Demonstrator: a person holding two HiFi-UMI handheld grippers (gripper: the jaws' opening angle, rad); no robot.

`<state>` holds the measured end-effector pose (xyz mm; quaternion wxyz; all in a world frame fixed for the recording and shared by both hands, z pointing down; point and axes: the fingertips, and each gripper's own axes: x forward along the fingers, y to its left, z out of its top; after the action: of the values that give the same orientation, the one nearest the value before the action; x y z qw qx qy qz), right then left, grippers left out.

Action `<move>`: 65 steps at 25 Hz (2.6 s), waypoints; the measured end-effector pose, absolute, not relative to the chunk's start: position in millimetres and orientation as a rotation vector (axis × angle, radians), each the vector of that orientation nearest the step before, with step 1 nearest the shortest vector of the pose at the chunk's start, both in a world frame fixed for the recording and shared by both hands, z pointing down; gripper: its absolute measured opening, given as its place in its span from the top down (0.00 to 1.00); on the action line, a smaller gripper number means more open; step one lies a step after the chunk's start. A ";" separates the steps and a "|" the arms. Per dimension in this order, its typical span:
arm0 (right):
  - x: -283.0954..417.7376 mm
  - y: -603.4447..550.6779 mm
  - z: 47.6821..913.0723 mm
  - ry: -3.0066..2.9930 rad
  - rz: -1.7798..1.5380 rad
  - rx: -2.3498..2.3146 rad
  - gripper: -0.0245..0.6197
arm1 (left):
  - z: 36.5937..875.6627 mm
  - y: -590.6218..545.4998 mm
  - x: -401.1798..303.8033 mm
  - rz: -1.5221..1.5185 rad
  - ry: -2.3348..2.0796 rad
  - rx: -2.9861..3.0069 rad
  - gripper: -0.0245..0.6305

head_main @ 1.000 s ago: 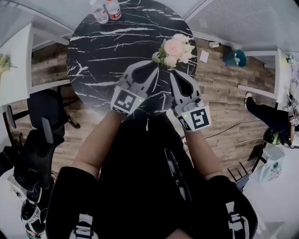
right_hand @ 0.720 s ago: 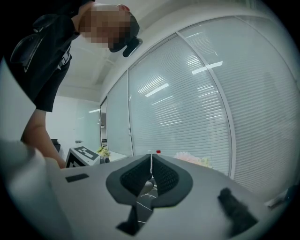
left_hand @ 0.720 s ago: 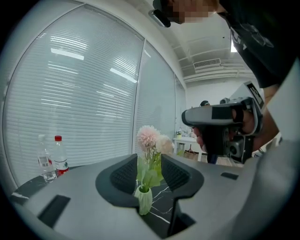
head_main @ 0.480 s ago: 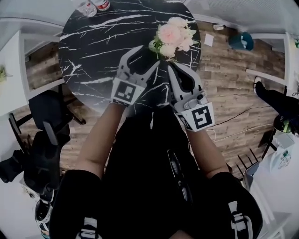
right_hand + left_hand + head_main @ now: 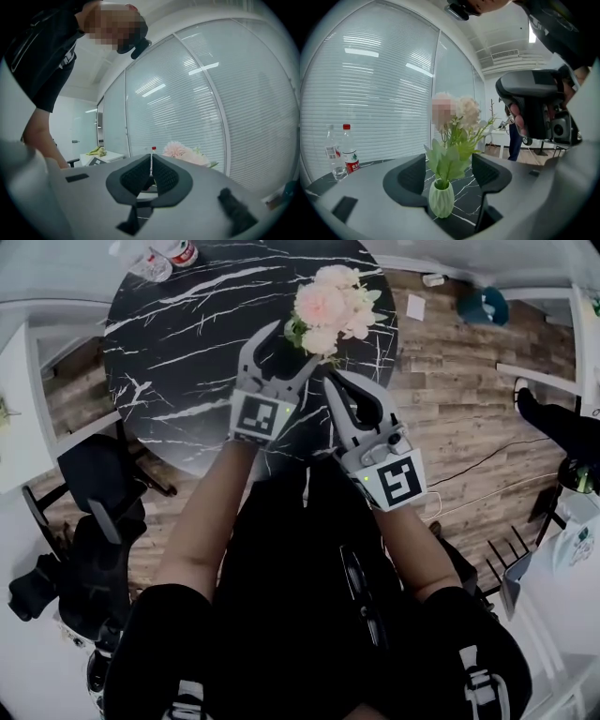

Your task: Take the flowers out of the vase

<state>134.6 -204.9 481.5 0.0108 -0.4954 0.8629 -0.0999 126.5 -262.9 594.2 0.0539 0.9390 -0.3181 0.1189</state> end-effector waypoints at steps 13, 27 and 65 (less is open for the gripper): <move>146.0 -203.4 503.9 2.726 -0.304 -1.571 0.93 | 605.4 -274.0 143.7 0.337 -0.963 2.870 0.51; 155.4 -203.7 516.7 2.702 -0.349 -1.597 0.93 | 610.9 -283.8 147.3 0.301 -1.021 2.877 0.78; 155.2 -233.2 448.7 2.666 -0.223 -1.610 0.93 | 495.5 -291.3 128.6 0.060 -1.059 2.888 0.90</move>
<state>155.2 -233.2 448.7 0.0096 -0.5155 0.8538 -0.0713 128.6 -291.3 495.5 0.0323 0.9382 -0.3440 0.0193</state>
